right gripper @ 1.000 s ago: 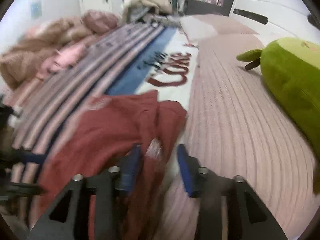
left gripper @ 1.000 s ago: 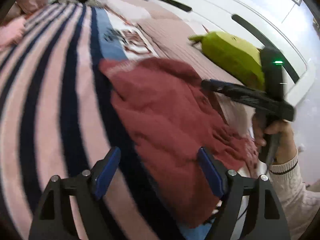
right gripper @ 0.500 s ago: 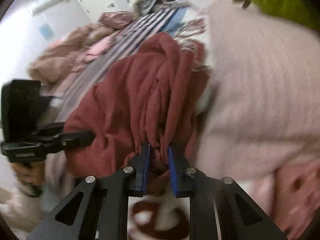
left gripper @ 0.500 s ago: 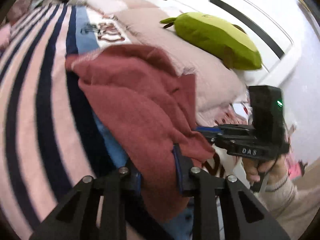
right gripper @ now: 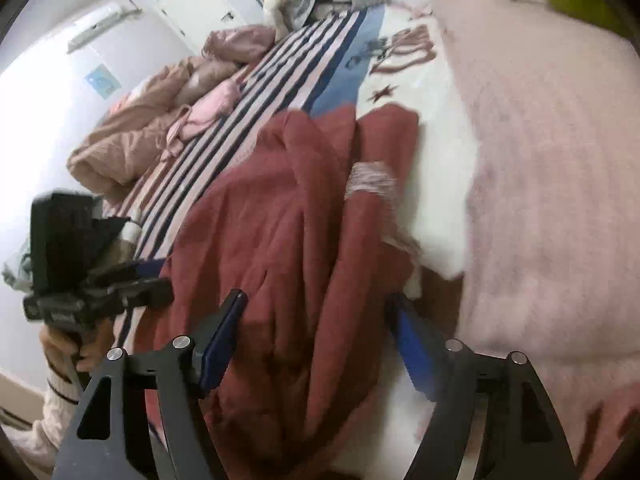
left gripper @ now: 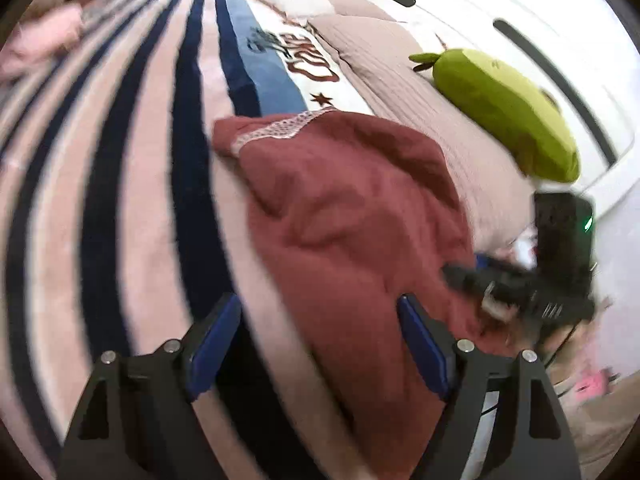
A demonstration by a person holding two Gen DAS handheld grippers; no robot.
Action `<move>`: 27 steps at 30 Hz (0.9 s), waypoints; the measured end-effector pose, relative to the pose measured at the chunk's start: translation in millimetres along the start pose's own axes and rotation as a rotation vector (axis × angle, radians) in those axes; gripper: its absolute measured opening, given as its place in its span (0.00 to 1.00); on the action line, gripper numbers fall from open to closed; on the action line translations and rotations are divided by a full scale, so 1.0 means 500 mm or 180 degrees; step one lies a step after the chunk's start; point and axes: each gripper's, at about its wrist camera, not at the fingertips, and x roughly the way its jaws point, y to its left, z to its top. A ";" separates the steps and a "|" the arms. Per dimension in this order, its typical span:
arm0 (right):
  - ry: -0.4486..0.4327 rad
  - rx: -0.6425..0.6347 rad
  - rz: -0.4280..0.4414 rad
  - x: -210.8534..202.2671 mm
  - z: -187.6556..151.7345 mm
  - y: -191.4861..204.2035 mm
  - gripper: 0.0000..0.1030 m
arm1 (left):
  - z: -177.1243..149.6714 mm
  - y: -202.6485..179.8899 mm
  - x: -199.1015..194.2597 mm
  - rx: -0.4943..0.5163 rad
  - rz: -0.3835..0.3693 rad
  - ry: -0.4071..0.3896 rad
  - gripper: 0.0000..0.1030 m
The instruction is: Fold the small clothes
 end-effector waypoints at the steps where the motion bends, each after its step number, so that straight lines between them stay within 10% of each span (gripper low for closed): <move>1: 0.0037 0.0022 0.0051 0.009 0.005 0.000 0.68 | 0.008 0.014 0.016 -0.0066 -0.0079 0.0022 0.75; 4: 0.0073 0.0020 0.0261 0.026 0.014 -0.007 0.49 | 0.024 0.027 0.043 -0.0099 -0.0158 -0.0005 0.71; 8: 0.0119 0.0281 0.0469 0.050 0.021 -0.043 0.24 | 0.047 0.019 0.064 -0.0208 -0.0147 -0.0014 0.12; 18: -0.0178 0.0050 0.0574 -0.007 0.041 0.018 0.17 | 0.073 -0.080 -0.045 0.0195 0.0191 -0.0400 0.09; 27: -0.0484 -0.0514 0.0684 -0.082 0.115 0.230 0.16 | 0.079 -0.133 -0.265 0.0374 0.0529 -0.0951 0.09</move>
